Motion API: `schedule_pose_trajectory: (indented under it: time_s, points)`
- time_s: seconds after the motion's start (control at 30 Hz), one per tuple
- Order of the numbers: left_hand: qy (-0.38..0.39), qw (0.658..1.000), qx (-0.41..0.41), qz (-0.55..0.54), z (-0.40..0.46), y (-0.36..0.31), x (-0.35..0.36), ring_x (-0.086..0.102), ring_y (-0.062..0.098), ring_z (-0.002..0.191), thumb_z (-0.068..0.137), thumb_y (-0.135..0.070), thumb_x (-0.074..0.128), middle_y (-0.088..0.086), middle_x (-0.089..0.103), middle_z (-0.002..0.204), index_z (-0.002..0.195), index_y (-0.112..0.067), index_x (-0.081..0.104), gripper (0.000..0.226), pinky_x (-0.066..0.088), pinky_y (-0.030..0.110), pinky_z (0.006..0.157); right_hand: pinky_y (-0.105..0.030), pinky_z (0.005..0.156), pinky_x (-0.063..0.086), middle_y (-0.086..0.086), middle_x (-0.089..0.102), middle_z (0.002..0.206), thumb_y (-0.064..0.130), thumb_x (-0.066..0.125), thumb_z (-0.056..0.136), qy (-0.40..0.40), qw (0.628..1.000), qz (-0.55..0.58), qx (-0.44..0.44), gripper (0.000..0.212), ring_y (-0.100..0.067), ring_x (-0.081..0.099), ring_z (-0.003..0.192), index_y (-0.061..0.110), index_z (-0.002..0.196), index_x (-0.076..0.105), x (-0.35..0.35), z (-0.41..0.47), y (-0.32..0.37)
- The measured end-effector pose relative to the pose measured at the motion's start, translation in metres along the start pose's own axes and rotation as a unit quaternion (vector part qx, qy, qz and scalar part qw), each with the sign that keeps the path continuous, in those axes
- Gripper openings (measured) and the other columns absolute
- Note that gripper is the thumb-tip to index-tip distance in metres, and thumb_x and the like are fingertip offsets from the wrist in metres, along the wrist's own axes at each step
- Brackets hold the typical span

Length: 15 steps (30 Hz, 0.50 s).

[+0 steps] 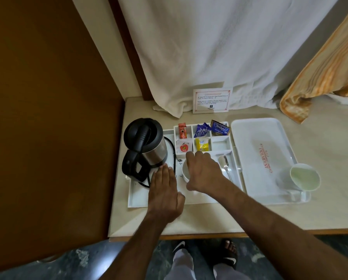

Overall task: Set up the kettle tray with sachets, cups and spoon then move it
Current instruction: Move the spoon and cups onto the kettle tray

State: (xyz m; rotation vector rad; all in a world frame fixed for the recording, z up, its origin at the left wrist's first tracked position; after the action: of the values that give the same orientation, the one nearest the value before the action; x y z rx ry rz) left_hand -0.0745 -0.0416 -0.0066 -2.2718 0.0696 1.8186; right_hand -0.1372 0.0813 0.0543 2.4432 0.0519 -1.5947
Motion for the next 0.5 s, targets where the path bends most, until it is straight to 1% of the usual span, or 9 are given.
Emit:
schedule_pose_trajectory:
  time_s: [0.13,0.2,0.23,0.27,0.33,0.37,0.4,0.43,0.5]
  points:
    - [0.011,1.0,0.005,0.005,-0.001,0.004,0.003,0.021,0.044,0.148,0.08,-0.036,0.025,0.032,0.021,0.158,0.149,0.009,0.029,0.082,0.019,0.056,0.121,-0.039,0.085,0.05,-0.011,0.046,0.13,0.038,0.083,0.065,-0.008,0.999,0.029,-0.018,0.091,-0.029,0.047,0.116,0.016,0.137,0.032,0.002,-0.004,-0.002]
    - [0.008,1.0,0.017,0.009,-0.001,0.003,0.004,0.022,0.046,0.147,0.079,-0.035,0.028,0.033,0.021,0.157,0.147,0.011,0.03,0.082,0.022,0.059,0.119,-0.045,0.095,0.046,-0.014,0.035,0.143,0.047,0.077,0.07,-0.027,0.995,0.087,-0.032,0.095,-0.033,0.041,0.126,0.016,0.143,0.026,-0.004,-0.01,-0.011]
    - [0.004,1.0,0.019,0.009,-0.002,0.005,0.005,0.023,0.047,0.146,0.079,-0.034,0.03,0.034,0.022,0.156,0.146,0.012,0.032,0.082,0.024,0.06,0.118,-0.047,0.101,0.043,-0.015,0.031,0.148,0.051,0.073,0.074,-0.05,0.992,0.109,-0.034,0.092,-0.035,0.037,0.131,0.016,0.145,0.026,-0.01,-0.013,-0.018]
    - [0.004,1.0,0.021,0.007,-0.002,0.005,0.005,0.025,0.048,0.145,0.078,-0.033,0.032,0.035,0.024,0.155,0.145,0.013,0.033,0.081,0.025,0.061,0.117,-0.048,0.103,0.041,-0.016,0.031,0.149,0.051,0.069,0.078,-0.088,0.988,0.124,-0.024,0.085,-0.035,0.036,0.132,0.015,0.144,0.029,-0.019,-0.017,-0.032]
    - [0.006,1.0,0.023,0.004,-0.002,0.005,0.006,0.027,0.049,0.144,0.078,-0.033,0.032,0.036,0.026,0.154,0.144,0.013,0.034,0.08,0.027,0.061,0.117,-0.047,0.098,0.043,-0.016,0.042,0.138,0.046,0.063,0.084,-0.181,0.976,0.115,0.024,0.065,-0.034,0.044,0.122,0.012,0.135,0.043,-0.039,-0.03,-0.074]
    - [0.006,1.0,0.022,0.004,-0.001,0.006,0.006,0.028,0.049,0.144,0.078,-0.033,0.032,0.036,0.026,0.154,0.144,0.013,0.034,0.08,0.027,0.061,0.117,-0.046,0.094,0.044,-0.015,0.046,0.13,0.042,0.063,0.084,-0.206,0.973,0.084,0.06,0.058,-0.035,0.047,0.115,0.01,0.129,0.048,-0.046,-0.037,-0.1]
    - [0.006,1.0,0.022,0.003,0.0,0.004,0.006,0.029,0.049,0.143,0.078,-0.033,0.032,0.036,0.027,0.154,0.144,0.013,0.035,0.08,0.027,0.061,0.116,-0.045,0.091,0.045,-0.016,0.048,0.125,0.04,0.064,0.082,-0.206,0.973,0.032,0.104,0.055,-0.036,0.049,0.111,0.009,0.125,0.051,-0.052,-0.044,-0.127]
    - [0.005,1.0,0.022,0.004,0.001,0.002,0.006,0.031,0.049,0.143,0.078,-0.034,0.032,0.035,0.028,0.154,0.144,0.013,0.036,0.08,0.028,0.061,0.116,-0.045,0.09,0.046,-0.016,0.049,0.122,0.041,0.066,0.079,-0.178,0.972,-0.023,0.149,0.056,-0.037,0.05,0.108,0.009,0.123,0.052,-0.056,-0.05,-0.155]
    - [0.008,1.0,0.021,0.002,0.001,-0.001,0.007,0.035,0.049,0.14,0.077,-0.033,0.033,0.036,0.032,0.152,0.142,0.013,0.039,0.08,0.031,0.061,0.114,-0.046,0.092,0.044,-0.015,0.047,0.121,0.047,0.071,0.072,-0.076,0.965,-0.075,0.241,0.066,-0.039,0.049,0.109,0.013,0.124,0.049,-0.056,-0.058,-0.2]
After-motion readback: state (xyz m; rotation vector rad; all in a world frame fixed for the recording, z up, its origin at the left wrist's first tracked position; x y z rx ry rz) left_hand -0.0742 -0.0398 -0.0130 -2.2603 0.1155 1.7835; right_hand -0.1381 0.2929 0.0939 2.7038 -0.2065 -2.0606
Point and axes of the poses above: each hand's wrist, its own z-axis towards the middle knuckle, its own x-axis out of the palm, y = z × x, the point moved 4 cm from there along z, towards the middle knuckle
